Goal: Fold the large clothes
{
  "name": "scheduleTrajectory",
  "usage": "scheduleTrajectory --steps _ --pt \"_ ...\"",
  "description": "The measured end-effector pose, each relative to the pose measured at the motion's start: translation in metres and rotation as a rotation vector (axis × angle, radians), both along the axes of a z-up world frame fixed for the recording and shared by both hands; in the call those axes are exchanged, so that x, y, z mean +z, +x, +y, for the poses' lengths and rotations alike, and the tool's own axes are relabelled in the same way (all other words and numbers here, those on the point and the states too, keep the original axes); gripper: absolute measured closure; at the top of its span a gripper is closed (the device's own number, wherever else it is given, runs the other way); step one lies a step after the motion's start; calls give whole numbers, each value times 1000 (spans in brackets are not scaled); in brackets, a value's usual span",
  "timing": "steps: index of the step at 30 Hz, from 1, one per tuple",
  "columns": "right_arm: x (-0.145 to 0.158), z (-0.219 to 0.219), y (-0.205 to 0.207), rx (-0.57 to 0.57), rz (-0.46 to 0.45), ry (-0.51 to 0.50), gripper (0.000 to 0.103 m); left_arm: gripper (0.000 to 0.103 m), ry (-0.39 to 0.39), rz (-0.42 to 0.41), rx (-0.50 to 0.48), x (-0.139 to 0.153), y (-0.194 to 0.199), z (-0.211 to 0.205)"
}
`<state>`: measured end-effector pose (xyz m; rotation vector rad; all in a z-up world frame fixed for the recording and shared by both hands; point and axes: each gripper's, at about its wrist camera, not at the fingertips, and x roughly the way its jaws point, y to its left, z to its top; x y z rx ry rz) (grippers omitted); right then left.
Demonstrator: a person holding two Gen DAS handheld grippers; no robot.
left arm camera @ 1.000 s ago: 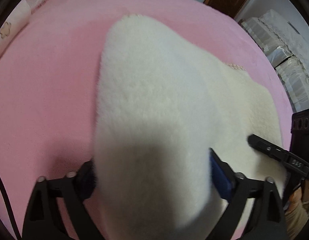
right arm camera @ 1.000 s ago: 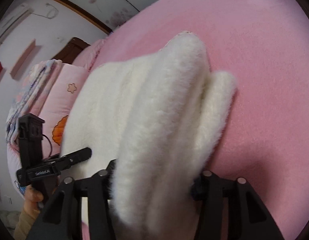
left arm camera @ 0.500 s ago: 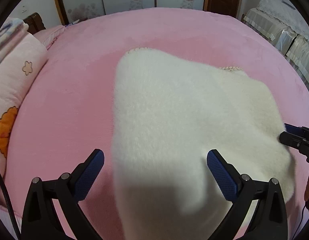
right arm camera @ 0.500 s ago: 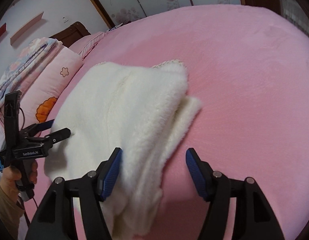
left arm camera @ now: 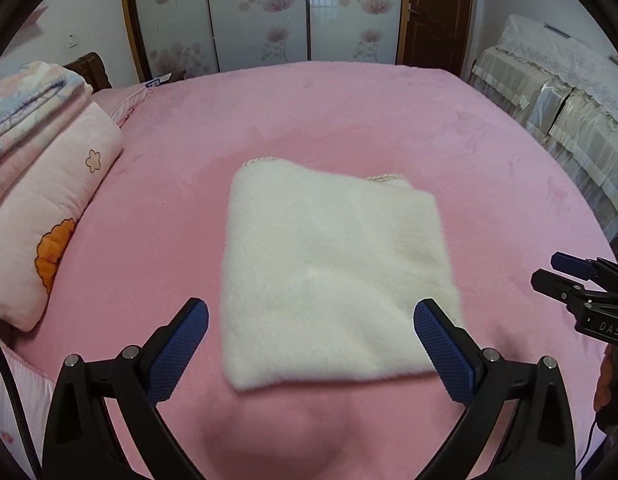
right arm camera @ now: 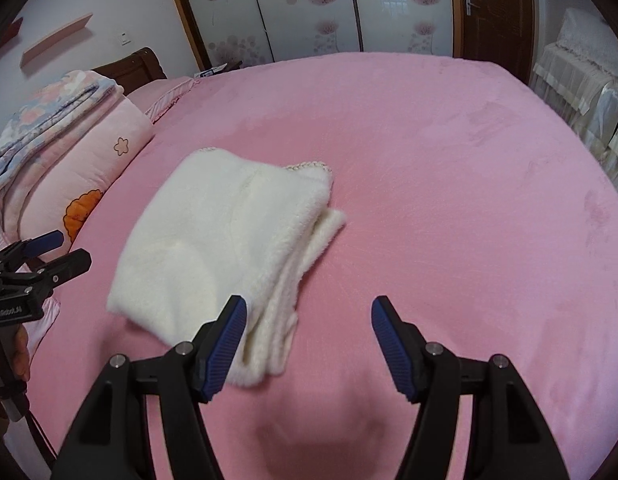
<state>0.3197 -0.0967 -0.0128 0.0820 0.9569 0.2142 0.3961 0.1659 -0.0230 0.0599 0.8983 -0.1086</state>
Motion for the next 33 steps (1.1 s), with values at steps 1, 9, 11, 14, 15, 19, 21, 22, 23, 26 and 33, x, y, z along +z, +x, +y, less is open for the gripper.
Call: scheduleTrajectory --steps 1,9,11,14,15,19,21,22,23,26,33 --pt "9 -2 -9 -1 -10 -14 39 0 0 -8 3 7 -10 -3" --pt "62 -18 -82 -20 -71 -30 37 0 0 -62 40 64 -105 -34" --pt "73 -23 -105 -25 -83 -25 37 0 -11 -60 51 74 -130 -43" --pt "83 -31 -136 -30 -93 -23 37 0 -4 -56 68 84 -161 -53" --pt "86 -33 -147 -34 -97 -20 37 0 -6 -61 76 87 -174 -56" --pt "92 -43 -191 -52 -116 -9 37 0 8 -83 90 91 -217 -71" --pt "94 -47 -214 -65 -132 -16 37 0 23 -95 99 89 -243 -81" --pt "95 -49 -223 -71 -135 -17 37 0 23 -97 99 88 -254 -85" --pt "95 -51 -234 -76 -138 -16 37 0 13 -99 95 88 -265 -89" --pt "94 -54 -261 -97 -151 -20 37 0 -7 -108 99 85 -297 -98" --pt "86 -55 -317 -140 -173 -47 37 0 -23 -114 124 83 -359 -115"
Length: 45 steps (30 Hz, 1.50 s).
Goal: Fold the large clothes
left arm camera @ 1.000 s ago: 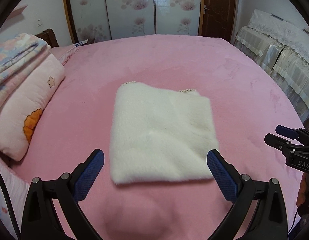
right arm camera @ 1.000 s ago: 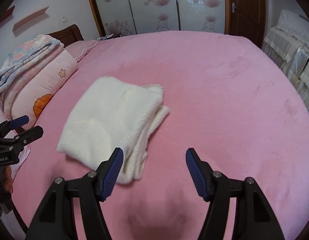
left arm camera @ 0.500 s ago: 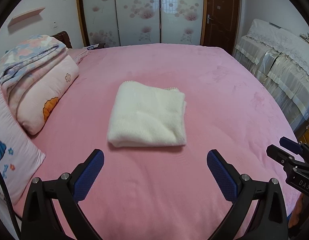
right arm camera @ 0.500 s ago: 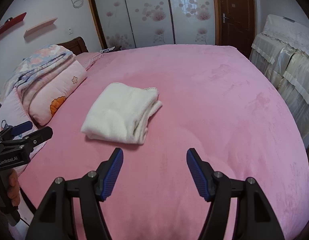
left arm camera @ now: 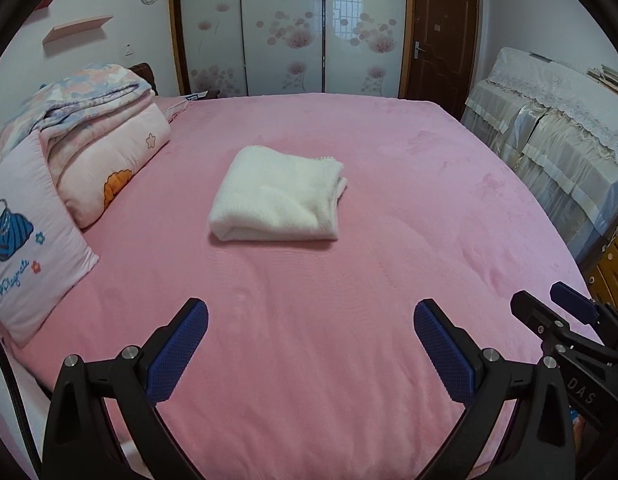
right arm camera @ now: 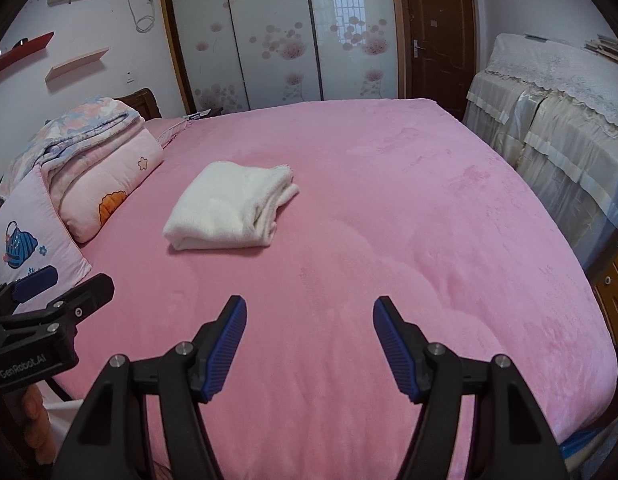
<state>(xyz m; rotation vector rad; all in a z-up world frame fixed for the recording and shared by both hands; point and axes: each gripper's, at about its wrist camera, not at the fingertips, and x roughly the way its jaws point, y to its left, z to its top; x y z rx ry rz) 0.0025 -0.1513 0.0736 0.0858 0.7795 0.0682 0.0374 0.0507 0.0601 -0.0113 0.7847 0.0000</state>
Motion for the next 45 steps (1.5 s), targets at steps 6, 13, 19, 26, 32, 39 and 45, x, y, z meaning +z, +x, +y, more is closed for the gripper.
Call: scheduleTrajectory --steps 6,13,19,26,32,39,45 --pt "-4 0 -31 -11 -14 3 30 0 31 30 4 -8 -31 -10" --pt "-6 1 -49 -1 -5 -5 30 0 23 55 5 -13 -41 -12" --pt "-8 3 -59 -8 -7 -18 29 1 10 58 0 -13 -48 -14" --pt "-9 -1 -65 -18 1 -13 29 1 6 59 2 -15 -51 -14" --pt "-9 -3 -68 -26 2 -22 29 1 -4 73 2 -20 -51 -13" --pt "-13 -5 -70 -26 15 -24 29 1 2 85 14 -23 -51 -15" --pt "-11 -3 -70 -28 15 -29 29 1 2 86 15 -23 -51 -15"
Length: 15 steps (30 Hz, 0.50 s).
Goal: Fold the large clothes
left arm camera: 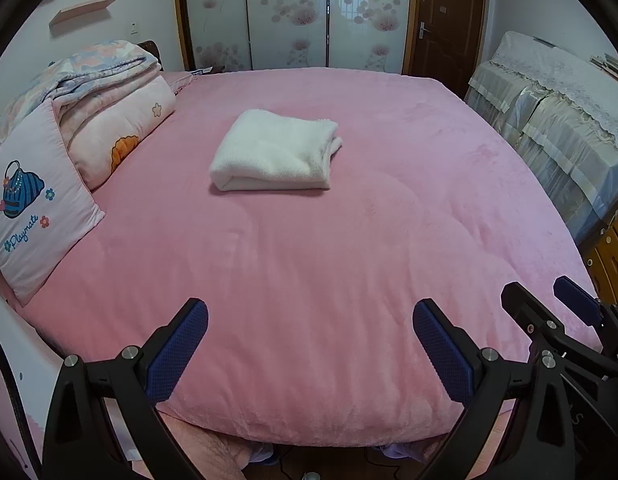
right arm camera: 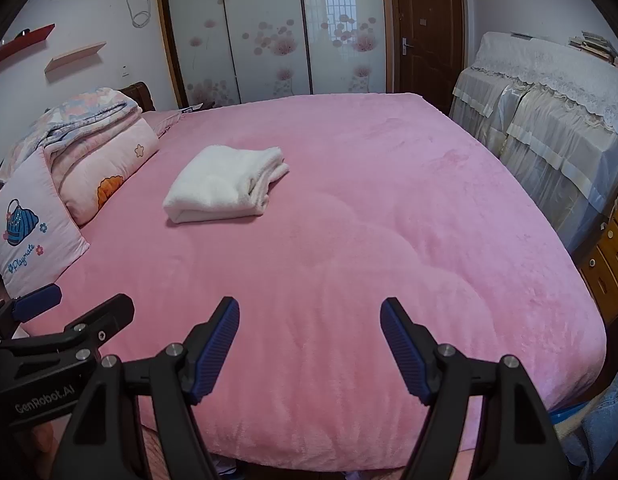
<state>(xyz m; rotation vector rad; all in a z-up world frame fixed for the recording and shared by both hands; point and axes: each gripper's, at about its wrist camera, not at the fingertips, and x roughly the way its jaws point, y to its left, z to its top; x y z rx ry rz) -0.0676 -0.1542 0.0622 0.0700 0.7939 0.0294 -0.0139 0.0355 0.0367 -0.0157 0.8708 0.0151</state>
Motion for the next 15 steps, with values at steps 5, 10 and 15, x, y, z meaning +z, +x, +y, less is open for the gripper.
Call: scheduleTrajectory --steps 5,10,15 --pt "0 0 0 1 1 -2 29 1 -1 2 -1 0 0 0" --pt "1 1 -1 0 -1 -2 29 1 0 6 -1 -1 -1 1" --pt "0 0 -1 -1 -6 -1 29 1 3 9 -3 -1 -1 0"
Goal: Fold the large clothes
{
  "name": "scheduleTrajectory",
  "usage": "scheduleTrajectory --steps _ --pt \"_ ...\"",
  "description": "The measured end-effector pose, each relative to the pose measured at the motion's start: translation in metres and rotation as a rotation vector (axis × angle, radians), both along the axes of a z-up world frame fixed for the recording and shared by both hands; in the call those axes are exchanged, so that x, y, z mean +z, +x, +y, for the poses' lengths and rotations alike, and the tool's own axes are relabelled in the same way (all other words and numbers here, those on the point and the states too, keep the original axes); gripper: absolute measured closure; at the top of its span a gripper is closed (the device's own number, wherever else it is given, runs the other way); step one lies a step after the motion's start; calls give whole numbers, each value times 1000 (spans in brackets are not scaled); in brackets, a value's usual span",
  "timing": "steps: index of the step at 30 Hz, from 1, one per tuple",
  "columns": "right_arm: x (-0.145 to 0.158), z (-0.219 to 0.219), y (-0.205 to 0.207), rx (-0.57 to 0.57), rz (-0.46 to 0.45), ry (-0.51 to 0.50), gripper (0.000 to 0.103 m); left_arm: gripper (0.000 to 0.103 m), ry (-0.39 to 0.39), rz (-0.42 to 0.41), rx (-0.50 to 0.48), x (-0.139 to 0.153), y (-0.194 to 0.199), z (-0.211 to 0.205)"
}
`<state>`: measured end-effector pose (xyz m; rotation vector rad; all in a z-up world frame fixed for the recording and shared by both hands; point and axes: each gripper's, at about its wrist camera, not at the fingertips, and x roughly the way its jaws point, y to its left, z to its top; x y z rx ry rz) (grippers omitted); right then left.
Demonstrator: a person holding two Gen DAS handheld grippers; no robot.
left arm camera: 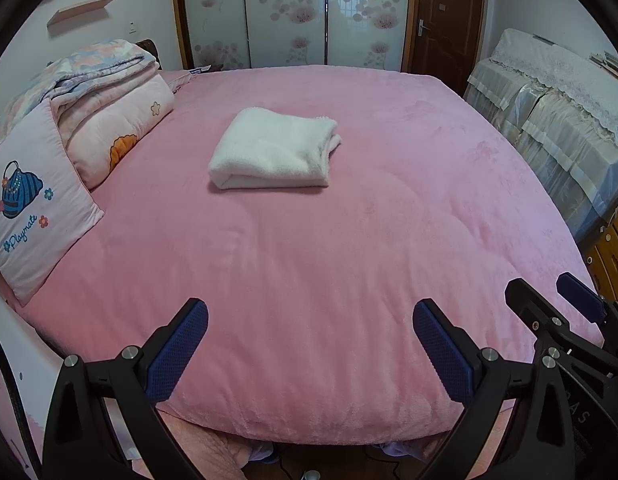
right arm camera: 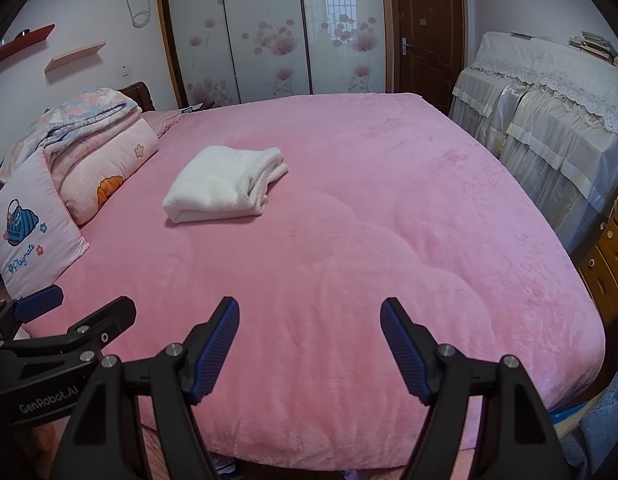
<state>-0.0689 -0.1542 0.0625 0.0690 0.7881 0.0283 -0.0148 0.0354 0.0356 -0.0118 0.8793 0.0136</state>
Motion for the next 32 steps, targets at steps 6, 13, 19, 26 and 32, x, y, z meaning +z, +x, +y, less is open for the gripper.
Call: scheduleTrajectory --steps 6,13,19,26,32 --pt "-2 0 -2 1 0 -1 29 1 -3 -3 4 -1 0 1" --pt "-4 -2 -4 2 -1 -3 29 1 -4 2 2 -2 0 2" --pt "-4 -2 -4 3 -2 -12 29 1 -1 4 2 -2 0 1" --pt "-4 -3 -4 4 -4 -15 29 1 -1 3 1 -2 0 2" --pt "-4 -3 -4 2 1 -18 29 1 -15 22 -2 -5 2 4"
